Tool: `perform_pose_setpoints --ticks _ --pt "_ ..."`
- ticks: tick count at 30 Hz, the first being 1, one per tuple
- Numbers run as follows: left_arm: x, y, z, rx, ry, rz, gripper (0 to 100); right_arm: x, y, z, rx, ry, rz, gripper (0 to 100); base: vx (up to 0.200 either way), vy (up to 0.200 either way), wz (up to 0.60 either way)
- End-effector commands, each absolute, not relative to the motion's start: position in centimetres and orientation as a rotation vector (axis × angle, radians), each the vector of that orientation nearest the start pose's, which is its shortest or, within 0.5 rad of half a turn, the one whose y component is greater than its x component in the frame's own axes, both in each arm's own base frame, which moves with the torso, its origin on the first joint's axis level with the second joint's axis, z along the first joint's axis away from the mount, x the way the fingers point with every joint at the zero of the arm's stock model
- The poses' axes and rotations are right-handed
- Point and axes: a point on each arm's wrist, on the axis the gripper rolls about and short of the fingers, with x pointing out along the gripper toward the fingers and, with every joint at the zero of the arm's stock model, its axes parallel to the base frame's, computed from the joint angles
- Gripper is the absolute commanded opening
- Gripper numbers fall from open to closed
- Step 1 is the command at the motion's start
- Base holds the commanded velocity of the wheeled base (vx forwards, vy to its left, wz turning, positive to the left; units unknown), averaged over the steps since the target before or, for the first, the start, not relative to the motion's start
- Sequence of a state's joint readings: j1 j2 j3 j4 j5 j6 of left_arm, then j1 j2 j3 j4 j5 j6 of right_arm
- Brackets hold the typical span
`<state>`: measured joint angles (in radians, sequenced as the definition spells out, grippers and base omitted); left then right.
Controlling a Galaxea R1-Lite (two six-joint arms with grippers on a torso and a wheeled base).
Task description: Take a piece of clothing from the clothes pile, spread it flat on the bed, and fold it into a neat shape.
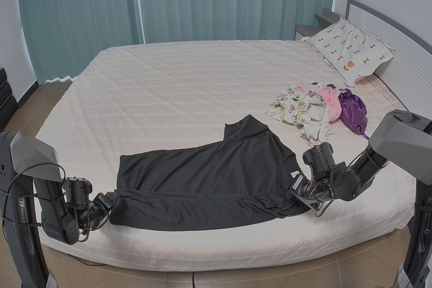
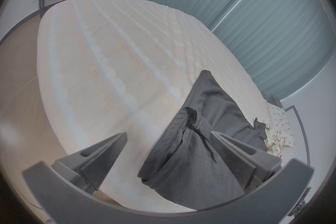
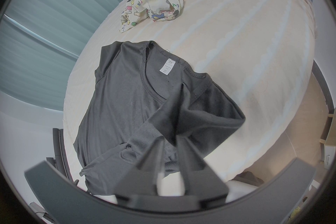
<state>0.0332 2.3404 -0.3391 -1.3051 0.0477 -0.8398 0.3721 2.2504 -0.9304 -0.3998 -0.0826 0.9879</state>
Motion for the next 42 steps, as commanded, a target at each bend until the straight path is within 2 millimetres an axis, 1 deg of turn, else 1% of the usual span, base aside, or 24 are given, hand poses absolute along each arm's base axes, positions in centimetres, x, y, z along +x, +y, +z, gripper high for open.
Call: perform_pose_setpoints --ticks 1,3,5,6,14,15,21,30,34,35,39,42 --pt "28.3 1.1 -4.1 -0.799 0.622 0.365 100 33.8 13.0 0.7 0.703 0.943 -0.193 0 0.000 0.000 0.00" --pt "28.3 1.1 -4.1 -0.798 0.621 0.366 100 33.6 12.9 1.1 0.703 0.944 -0.198 0 0.000 0.000 0.00" --pt "28.3 1.1 -4.1 -0.799 0.622 0.365 100 33.6 12.9 1.1 0.703 0.947 -0.198 0 0.000 0.000 0.00" --pt "28.2 1.1 -4.1 -0.798 0.622 0.367 100 33.2 12.7 1.9 0.703 0.945 -0.198 0 0.000 0.000 0.00" --pt "28.3 1.1 -4.0 -0.798 0.621 0.366 100 31.9 12.1 3.2 0.710 0.945 -0.187 0 0.000 0.000 0.00" --pt "28.3 1.1 -4.0 -0.798 0.621 0.366 100 31.4 11.9 3.3 0.707 0.951 -0.189 0 0.000 0.000 0.00" --pt "28.2 1.1 -4.1 -0.798 0.622 0.367 100 30.3 11.5 2.9 0.690 0.982 -0.205 0 0.000 0.000 0.00" --pt "28.2 1.1 -4.1 -0.798 0.624 0.368 100 29.4 11.3 2.7 0.660 1.016 -0.207 0 0.000 0.000 0.00" --pt "28.2 1.1 -4.0 -0.798 0.622 0.367 100 29.0 11.3 2.1 0.631 1.043 -0.212 0 0.000 0.000 0.00" --pt "28.2 1.1 -4.0 -0.800 0.623 0.366 100 28.9 11.3 1.7 0.605 1.057 -0.207 100 0.000 0.000 0.00" --pt "28.2 1.1 -4.1 -0.798 0.624 0.368 100 28.4 11.3 1.4 0.566 1.071 -0.188 100 0.000 0.000 0.00" --pt "28.2 1.1 -4.1 -0.798 0.624 0.368 100 28.8 11.2 1.7 0.575 1.051 -0.186 100 0.000 0.000 0.00"
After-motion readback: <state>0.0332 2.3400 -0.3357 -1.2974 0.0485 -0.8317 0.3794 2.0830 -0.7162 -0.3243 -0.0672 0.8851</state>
